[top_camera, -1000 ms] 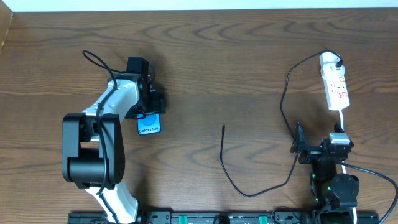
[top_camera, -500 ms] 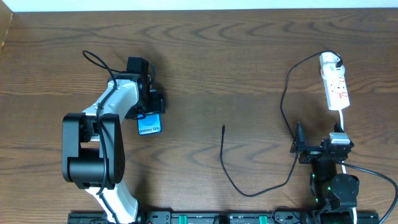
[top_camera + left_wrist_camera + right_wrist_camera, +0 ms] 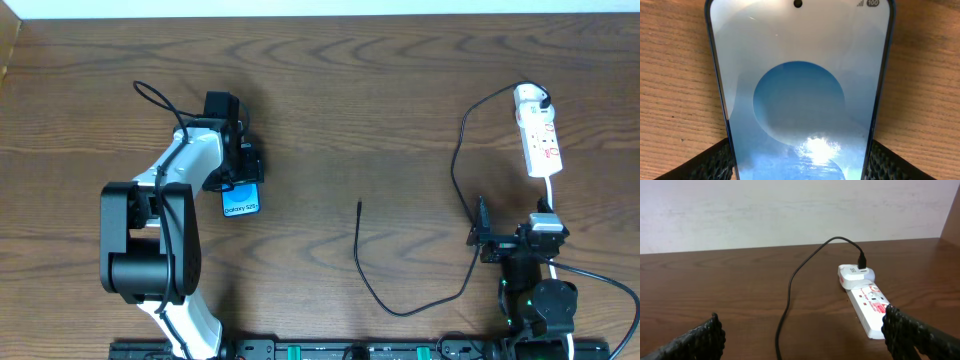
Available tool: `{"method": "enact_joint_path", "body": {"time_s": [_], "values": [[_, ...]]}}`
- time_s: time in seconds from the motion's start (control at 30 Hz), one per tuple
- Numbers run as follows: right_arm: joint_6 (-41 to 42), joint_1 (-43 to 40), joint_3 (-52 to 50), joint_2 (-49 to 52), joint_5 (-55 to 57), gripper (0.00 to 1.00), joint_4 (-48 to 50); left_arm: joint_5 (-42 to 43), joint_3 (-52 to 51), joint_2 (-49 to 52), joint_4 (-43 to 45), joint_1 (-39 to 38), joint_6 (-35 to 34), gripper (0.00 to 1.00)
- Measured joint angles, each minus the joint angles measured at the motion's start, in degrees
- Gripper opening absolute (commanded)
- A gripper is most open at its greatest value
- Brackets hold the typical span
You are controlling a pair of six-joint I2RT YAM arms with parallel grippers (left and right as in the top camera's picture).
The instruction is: Plug charger to phone and switch on socket
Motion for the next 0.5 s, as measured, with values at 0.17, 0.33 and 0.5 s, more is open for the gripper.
{"method": "enact_joint_path", "body": {"time_s": [0.17, 0.33, 0.5], "values": [[0.00, 0.00, 0.00, 0.00, 0.00, 0.99, 0.00, 0.00, 0.00, 0.00, 0.00, 0.00, 0.07, 0.71], [0.00, 0.00, 0.00, 0.00, 0.00, 0.99, 0.00, 0.00, 0.00, -0.02, 0.00, 0.00, 0.13, 0.68], [0.00, 0.00, 0.00, 0.00, 0.00, 0.99, 0.00, 0.00, 0.00, -0.02, 0.00, 0.00, 0.13, 0.56]]}}
